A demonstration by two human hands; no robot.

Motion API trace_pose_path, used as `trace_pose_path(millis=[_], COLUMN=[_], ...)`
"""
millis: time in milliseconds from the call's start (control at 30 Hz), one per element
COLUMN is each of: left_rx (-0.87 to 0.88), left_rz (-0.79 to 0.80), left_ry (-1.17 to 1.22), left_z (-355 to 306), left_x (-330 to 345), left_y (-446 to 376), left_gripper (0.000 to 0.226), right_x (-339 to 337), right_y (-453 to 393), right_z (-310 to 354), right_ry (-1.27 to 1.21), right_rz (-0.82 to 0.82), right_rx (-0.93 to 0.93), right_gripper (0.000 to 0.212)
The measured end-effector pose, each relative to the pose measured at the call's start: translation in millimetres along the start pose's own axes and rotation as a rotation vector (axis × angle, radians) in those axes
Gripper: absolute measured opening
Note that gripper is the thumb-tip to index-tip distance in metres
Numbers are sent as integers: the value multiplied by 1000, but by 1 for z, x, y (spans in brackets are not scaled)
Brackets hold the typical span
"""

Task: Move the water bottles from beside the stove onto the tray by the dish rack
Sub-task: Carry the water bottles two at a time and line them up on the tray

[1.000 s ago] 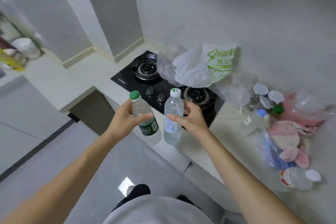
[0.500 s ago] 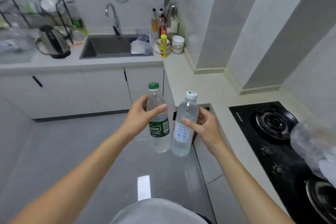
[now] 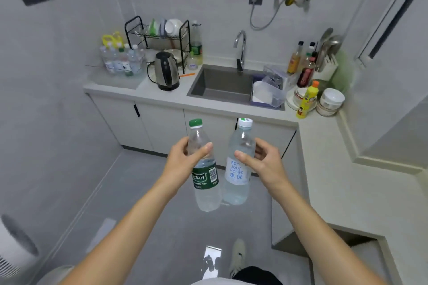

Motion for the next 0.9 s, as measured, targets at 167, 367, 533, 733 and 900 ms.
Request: trace_pose_path(millis=[167, 367, 533, 733, 900], left_rx=[-25, -52, -73, -103, -121], left_rz=[-176, -378, -541, -638, -563], left_ry=[-7, 25, 50, 92, 67], left_z=[-7, -20, -3, 26, 32], left_x=[-44, -118, -192, -301, -378], left_y=[-84, -150, -197, -290, -367], left_gripper=[29, 29, 26, 48, 40], right_x=[29, 93, 172, 274, 334], right_y=[-130, -265, -351, -455, -535], right_z=[-1, 11, 5, -11, -16], right_ry=[5, 3, -3, 3, -22], right_rz=[181, 400, 528, 560, 492], right_rx=[-17, -4, -3, 48, 68], right_gripper=[55, 40, 30, 35, 42])
Point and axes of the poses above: each hand's wrist, its own y-axis away from the middle knuckle, its own x-axis out of the palm, z = x × y, the point moved 2 cm from there along -y, towards the middle knuckle, and after that the axes turned 5 degrees about z, right-handed, at the moved point
